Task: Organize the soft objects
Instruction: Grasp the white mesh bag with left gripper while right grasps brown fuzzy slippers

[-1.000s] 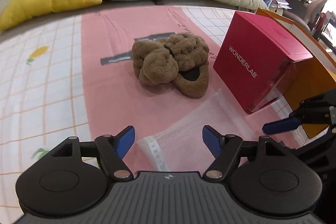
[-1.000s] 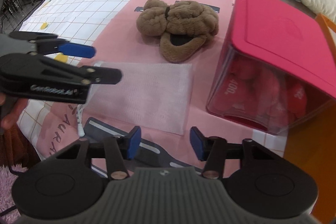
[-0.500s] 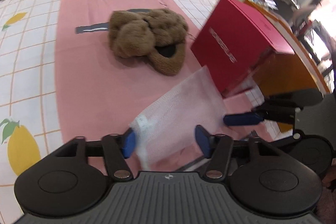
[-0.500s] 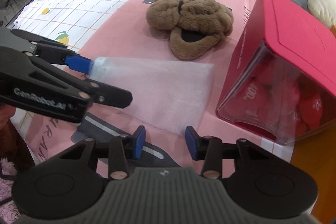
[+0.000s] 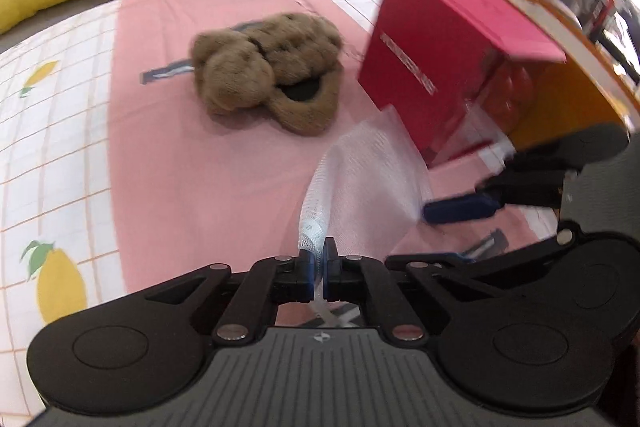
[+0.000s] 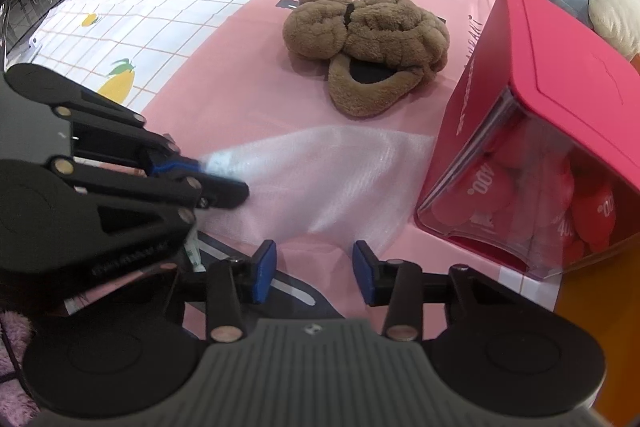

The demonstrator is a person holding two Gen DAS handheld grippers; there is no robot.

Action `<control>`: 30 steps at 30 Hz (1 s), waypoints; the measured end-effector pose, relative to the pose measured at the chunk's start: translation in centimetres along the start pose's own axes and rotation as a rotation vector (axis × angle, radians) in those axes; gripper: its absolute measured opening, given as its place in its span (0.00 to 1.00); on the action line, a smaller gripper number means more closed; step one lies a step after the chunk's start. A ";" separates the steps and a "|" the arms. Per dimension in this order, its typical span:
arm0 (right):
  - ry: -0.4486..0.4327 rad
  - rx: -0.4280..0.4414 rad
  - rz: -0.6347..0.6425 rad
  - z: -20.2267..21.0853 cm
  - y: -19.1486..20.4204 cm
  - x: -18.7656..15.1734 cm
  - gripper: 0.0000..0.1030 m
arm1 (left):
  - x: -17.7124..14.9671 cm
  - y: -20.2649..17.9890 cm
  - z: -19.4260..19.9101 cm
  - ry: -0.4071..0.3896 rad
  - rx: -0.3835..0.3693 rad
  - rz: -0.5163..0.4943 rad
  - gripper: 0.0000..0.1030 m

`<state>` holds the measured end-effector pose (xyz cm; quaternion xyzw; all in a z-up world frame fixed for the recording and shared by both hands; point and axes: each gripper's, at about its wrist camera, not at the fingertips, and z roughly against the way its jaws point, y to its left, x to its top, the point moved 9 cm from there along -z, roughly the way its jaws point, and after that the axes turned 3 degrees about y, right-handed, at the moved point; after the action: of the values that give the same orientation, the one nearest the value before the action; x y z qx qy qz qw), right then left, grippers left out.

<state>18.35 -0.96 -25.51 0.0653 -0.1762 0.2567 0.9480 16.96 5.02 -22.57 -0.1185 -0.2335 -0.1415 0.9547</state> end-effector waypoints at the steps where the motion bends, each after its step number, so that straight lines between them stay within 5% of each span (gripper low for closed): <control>1: -0.004 0.004 -0.005 0.2 0.0 0.1 0.39 | 0.1 0.5 0.5 -0.017 0.002 0.025 0.03; 14: -0.199 -0.064 0.201 4.0 3.3 5.9 0.40 | 2.2 7.9 5.2 -0.206 0.170 0.288 0.03; 18: -0.207 -0.141 0.244 2.8 2.2 8.4 0.66 | 2.2 9.5 5.0 -0.222 0.213 0.334 0.03; 21: -0.211 -0.202 0.272 1.9 0.8 10.3 0.76 | 2.2 10.0 4.8 -0.234 0.236 0.346 0.03; 30: -0.180 -0.300 0.329 -1.8 -1.1 13.3 0.84 | 2.9 10.1 3.7 -0.258 0.286 0.318 0.03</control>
<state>30.19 4.66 -22.30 -0.0832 -0.3046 0.3717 0.8730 21.20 14.93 -19.58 -0.0346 -0.3497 0.0615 0.9342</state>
